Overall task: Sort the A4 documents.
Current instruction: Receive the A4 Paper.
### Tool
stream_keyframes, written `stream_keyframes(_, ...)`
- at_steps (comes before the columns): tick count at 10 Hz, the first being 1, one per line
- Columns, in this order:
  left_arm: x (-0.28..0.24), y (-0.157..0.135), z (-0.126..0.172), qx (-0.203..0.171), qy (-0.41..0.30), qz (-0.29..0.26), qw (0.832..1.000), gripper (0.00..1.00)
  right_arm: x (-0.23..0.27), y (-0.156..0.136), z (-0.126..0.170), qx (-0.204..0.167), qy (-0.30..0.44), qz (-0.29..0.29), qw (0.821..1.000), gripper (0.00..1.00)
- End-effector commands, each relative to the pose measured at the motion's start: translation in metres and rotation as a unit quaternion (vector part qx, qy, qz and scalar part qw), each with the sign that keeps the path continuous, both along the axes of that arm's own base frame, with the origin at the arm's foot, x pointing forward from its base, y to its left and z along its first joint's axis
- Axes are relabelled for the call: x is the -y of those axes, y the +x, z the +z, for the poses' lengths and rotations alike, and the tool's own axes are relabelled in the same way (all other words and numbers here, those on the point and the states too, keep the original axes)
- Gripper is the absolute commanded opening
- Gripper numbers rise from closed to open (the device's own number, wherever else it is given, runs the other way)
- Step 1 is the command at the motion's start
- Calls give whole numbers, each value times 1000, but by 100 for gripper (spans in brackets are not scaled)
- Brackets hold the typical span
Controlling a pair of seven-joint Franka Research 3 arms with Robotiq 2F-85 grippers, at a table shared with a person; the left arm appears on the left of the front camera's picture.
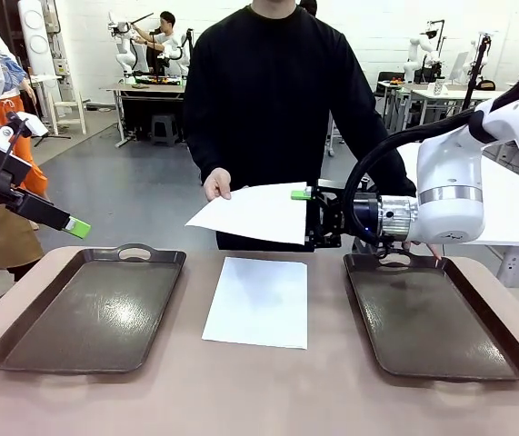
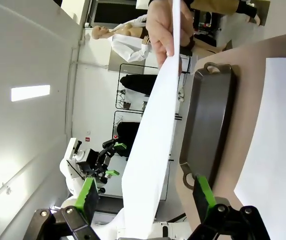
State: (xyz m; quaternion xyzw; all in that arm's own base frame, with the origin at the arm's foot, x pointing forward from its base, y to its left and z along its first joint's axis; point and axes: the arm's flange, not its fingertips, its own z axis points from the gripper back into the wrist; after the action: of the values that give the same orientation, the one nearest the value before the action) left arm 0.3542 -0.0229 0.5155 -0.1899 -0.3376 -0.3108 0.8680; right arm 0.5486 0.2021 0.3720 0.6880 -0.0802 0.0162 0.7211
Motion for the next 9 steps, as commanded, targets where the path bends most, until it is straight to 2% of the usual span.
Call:
stream_keyframes(1,-3,1,-2,2,-5,-6,1000,100,-13,10,0,-16,10,-15,1000,100)
stream_keyframes(2,-3,1,-2,2,-5,-6,1000,100,-16,9,0,-11,9,-12,1000,83)
stream_keyframes(3,-3,1,-2,2,-5,-6,1000,100,-17,8,0,-16,14,-9,1000,82)
stream_keyframes(4,-3,1,-2,2,-5,-6,1000,100,-17,7,-1,-17,18,-11,1000,65)
stream_keyframes(5,-3,1,-2,2,-5,-6,1000,100,-18,7,-2,-24,35,-15,999,64)
stream_keyframes(6,-3,1,-2,2,-5,-6,1000,100,-18,8,-2,-26,39,-18,999,47)
stream_keyframes(7,-3,1,-2,2,-5,-6,1000,100,-20,7,-3,-28,41,-22,999,45)
stream_keyframes(8,-3,1,-2,2,-5,-6,1000,100,-23,8,-6,-33,43,-24,998,28)
stream_keyframes(9,-3,1,-2,2,-5,-6,1000,100,-24,7,-9,-36,42,-27,998,27)
